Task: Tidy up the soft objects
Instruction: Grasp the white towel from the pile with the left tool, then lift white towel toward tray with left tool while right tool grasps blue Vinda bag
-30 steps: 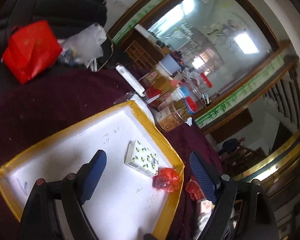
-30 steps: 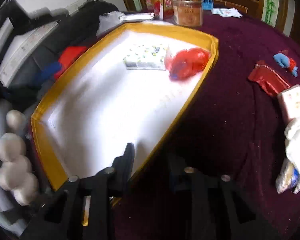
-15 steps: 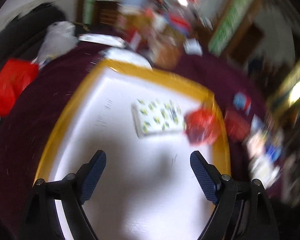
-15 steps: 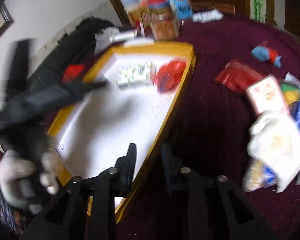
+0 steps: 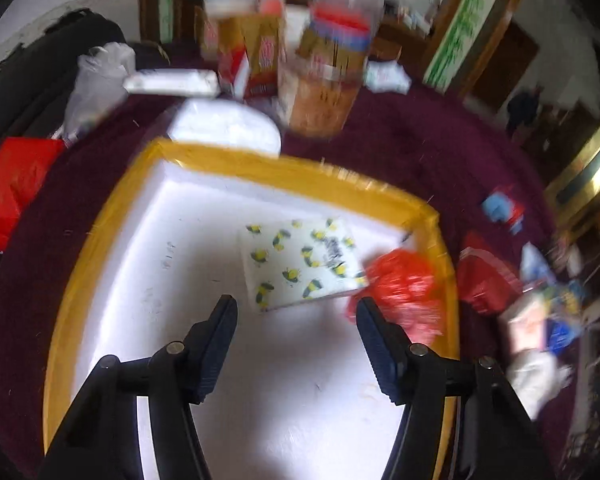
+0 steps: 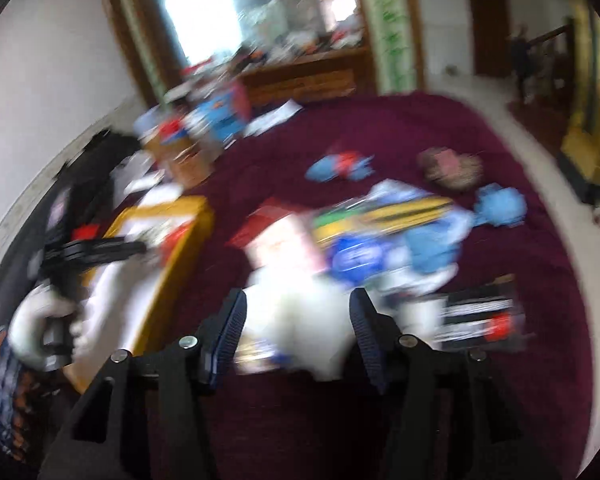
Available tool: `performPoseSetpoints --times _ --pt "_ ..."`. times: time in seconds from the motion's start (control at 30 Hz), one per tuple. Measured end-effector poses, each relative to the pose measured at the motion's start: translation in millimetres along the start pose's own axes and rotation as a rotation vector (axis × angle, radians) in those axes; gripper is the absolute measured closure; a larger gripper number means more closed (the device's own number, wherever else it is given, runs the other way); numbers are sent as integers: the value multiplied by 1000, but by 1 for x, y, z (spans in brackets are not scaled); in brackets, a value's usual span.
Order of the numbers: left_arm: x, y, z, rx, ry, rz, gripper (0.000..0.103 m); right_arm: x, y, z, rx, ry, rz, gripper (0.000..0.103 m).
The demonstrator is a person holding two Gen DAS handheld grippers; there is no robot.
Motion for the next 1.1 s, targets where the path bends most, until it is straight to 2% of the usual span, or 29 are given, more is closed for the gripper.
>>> performPoseSetpoints --times 0.03,0.07,0.1,0.13,0.17,0.23,0.33,0.43,0.47,0.53,0.63,0.7,0.77,0.83,0.9,0.97,1.03,1.1 --pt "5 22 1 65 -12 -1 36 12 7 -4 45 -2 31 20" --pt "11 37 3 110 -24 8 34 25 13 -9 95 -6 65 12" --pt "22 55 5 160 -38 38 27 37 16 -14 141 -15 98 2" --pt "31 65 5 182 -44 66 19 48 18 -19 184 -28 119 2" --pt "44 74 8 201 -53 104 16 64 16 -24 227 -52 147 2" --pt "76 84 15 211 -92 179 12 87 -3 -31 211 -94 190 2" --pt "124 74 24 155 -169 252 12 111 -30 -34 188 -148 188 2" --pt "157 49 37 91 -212 246 12 128 -47 -25 174 -192 163 2" --pt "165 42 41 74 -214 251 12 134 -52 -23 144 -208 168 2" --pt "182 28 44 50 -220 254 12 135 -45 -23 172 -223 145 2" --pt "206 4 44 33 -250 179 12 137 -47 -21 162 -230 154 2" --pt "217 -12 50 -19 -262 169 13 138 -48 -20 151 -233 150 2" --pt "235 -17 68 -92 -275 260 14 137 -48 -20 155 -229 146 2" --pt "261 -7 91 -148 -348 389 16 136 -48 -20 151 -229 133 2" --pt "280 14 106 -148 -428 488 16 135 -48 -20 149 -230 120 2" --pt "283 31 110 -126 -447 547 16 134 -47 -19 147 -230 110 2" --pt "272 39 103 -86 -418 517 15 134 -47 -19 148 -232 110 2" --pt "252 35 93 -52 -366 444 15 134 -47 -19 143 -237 108 2"
Point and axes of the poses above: each gripper's, at about its wrist camera, not at the fingertips, and y roughly against the way its jaws point, x to its right, z to its underside, the point moved 7 cm from there along -y, roughly the way its jaws point, and after that the axes turned 7 degrees about -y, right-handed, at the moved point
